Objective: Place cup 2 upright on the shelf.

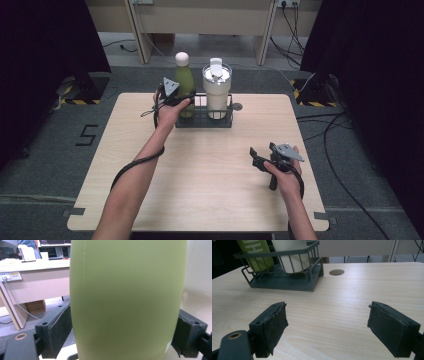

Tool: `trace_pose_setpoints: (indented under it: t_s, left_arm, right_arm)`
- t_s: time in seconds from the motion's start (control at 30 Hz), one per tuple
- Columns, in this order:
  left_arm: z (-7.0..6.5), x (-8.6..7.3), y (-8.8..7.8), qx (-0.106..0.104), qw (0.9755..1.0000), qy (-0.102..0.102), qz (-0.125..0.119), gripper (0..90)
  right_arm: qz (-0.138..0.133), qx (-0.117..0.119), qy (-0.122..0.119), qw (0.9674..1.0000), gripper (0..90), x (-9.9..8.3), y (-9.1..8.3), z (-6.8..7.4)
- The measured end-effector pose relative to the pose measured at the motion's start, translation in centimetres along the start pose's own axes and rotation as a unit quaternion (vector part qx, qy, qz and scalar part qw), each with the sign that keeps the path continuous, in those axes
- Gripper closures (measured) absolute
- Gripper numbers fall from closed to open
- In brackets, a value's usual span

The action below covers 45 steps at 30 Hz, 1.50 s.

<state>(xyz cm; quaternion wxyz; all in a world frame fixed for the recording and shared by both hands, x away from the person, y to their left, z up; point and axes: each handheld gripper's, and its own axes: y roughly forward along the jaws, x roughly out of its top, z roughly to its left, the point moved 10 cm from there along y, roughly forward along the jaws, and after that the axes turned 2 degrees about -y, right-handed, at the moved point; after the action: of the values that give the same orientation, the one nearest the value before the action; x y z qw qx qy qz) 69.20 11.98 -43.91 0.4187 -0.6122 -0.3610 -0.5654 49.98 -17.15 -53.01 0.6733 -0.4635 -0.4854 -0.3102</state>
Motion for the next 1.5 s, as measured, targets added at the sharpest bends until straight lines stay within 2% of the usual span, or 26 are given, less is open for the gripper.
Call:
trace_pose_setpoints:
  t_s: [0.2, 0.77, 1.23, 1.5]
  left_arm:
    - [0.1, -0.1, -0.5, 0.003, 1.0, 0.0, 0.001, 12.6]
    - [0.2, -0.4, -2.7, 0.002, 0.9999, 0.016, 0.005, 12.1]
    - [0.3, -0.5, -6.5, -0.007, 0.9996, 0.027, 0.007, 13.1]
    - [0.7, -1.0, -8.8, -0.012, 0.9995, 0.026, 0.01, 13.4]
  right_arm:
    - [-0.001, 0.0, -0.001, 1.0, 15.3, 0.0, 0.0, 0.0]
    - [0.001, 0.001, -0.001, 1.0, 15.3, 0.0, 0.0, 0.2]
    - [0.002, 0.0, -0.002, 1.0, 15.3, -0.1, 0.0, 0.3]
    - [0.001, -0.002, -0.002, 1.0, 15.3, 0.0, -0.1, 0.2]
